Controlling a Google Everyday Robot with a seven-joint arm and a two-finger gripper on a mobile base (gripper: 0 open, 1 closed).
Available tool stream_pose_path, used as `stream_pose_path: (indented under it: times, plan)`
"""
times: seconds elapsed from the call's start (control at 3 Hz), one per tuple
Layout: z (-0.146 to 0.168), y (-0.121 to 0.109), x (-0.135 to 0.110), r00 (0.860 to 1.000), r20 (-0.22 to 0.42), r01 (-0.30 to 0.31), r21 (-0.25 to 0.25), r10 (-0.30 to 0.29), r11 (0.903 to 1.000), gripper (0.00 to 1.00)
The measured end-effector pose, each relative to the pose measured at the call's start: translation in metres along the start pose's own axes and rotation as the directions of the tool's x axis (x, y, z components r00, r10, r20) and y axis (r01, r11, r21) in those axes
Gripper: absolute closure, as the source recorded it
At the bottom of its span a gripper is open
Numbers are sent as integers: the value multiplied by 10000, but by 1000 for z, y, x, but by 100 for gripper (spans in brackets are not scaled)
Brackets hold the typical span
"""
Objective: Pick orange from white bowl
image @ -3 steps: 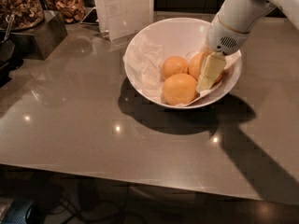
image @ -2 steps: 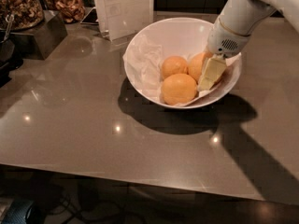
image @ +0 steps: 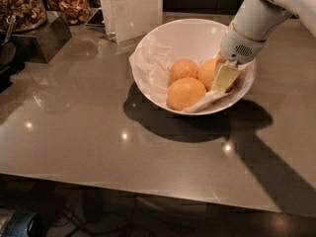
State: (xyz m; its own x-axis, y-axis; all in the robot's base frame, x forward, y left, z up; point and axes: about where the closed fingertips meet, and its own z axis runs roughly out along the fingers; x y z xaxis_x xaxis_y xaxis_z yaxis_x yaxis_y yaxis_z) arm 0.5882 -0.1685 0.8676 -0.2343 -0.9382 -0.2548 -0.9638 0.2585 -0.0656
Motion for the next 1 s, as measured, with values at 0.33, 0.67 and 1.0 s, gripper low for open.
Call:
stream_pose_path:
  times: [0.33, 0.67, 1.0]
  plan:
    - [-5, 5, 2, 9999, 160, -19, 79, 18, 10000, 100]
    - [-26, 14, -2, 9965, 828, 101, 312, -127, 9995, 100]
    - [-58, 30, -6, 9849, 1680, 287, 807, -419, 9963, 100]
